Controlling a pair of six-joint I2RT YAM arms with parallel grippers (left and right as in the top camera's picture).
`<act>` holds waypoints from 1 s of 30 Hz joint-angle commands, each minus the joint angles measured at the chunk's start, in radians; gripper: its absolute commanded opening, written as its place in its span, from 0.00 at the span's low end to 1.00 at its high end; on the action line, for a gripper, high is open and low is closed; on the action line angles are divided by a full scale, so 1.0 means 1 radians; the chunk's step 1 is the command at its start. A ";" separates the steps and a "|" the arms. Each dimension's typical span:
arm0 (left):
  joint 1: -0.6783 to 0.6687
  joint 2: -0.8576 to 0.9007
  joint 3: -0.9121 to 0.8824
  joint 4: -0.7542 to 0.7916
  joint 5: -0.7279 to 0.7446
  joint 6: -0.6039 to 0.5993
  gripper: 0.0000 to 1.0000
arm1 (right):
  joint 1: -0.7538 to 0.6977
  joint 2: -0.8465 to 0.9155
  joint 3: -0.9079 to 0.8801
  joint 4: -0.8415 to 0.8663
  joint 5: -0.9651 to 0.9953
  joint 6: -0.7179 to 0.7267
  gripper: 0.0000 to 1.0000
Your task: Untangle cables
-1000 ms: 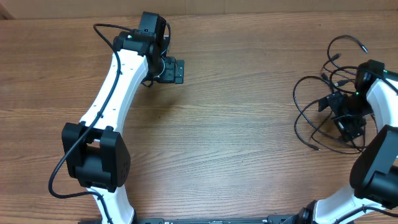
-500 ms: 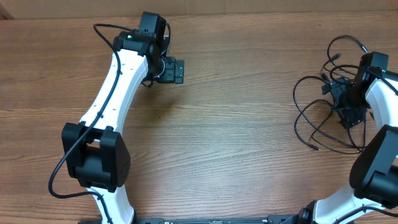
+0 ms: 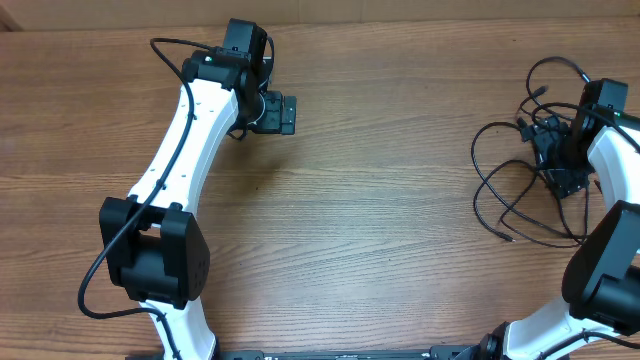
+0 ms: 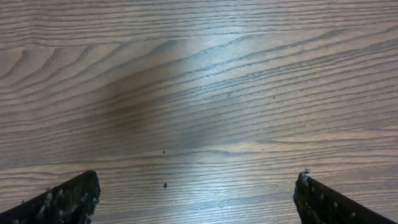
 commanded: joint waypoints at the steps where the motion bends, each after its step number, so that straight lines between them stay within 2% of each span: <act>1: 0.002 -0.004 0.023 0.001 -0.006 -0.018 1.00 | 0.001 0.002 -0.002 0.004 0.005 -0.005 1.00; 7: 0.002 -0.007 0.023 0.003 -0.008 -0.016 0.99 | 0.001 0.002 -0.002 0.004 0.005 -0.005 1.00; 11: 0.002 -0.016 0.023 0.003 -0.061 -0.017 0.99 | 0.001 0.002 -0.002 0.004 0.005 -0.005 1.00; 23: 0.002 -0.175 -0.005 -0.063 -0.086 0.055 1.00 | 0.001 0.002 -0.002 0.004 0.005 -0.005 1.00; 27: 0.001 -0.246 -0.135 0.058 -0.088 0.055 0.99 | 0.001 0.002 -0.002 0.004 0.005 -0.005 1.00; 30: 0.002 -0.334 -0.347 0.244 -0.087 0.068 1.00 | 0.001 0.002 -0.002 0.004 0.005 -0.005 1.00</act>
